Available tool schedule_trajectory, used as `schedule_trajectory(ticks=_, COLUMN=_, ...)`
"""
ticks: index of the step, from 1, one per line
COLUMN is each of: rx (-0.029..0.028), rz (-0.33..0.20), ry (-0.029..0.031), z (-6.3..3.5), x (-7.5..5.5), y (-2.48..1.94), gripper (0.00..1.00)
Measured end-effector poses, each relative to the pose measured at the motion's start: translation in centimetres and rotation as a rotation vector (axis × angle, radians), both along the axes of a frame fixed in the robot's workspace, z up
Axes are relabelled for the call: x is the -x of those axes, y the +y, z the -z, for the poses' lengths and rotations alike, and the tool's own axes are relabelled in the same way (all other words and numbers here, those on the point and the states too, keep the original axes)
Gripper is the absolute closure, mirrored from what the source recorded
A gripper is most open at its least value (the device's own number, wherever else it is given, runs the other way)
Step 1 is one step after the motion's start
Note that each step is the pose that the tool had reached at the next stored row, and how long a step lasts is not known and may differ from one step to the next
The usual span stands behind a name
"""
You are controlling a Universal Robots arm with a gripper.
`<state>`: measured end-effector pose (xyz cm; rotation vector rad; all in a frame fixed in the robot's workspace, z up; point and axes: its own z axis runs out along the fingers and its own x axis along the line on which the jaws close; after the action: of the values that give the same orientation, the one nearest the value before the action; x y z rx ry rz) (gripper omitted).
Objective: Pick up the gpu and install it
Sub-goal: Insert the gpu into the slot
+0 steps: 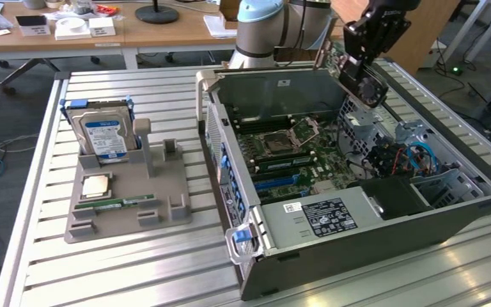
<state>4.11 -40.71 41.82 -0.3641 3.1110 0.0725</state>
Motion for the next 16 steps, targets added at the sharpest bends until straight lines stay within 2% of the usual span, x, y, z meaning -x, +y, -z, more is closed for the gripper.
schedule_trajectory(ticks=16, rx=0.0006, rz=-0.221, ry=0.0001, z=0.04, x=0.00, y=0.04, gripper=0.74)
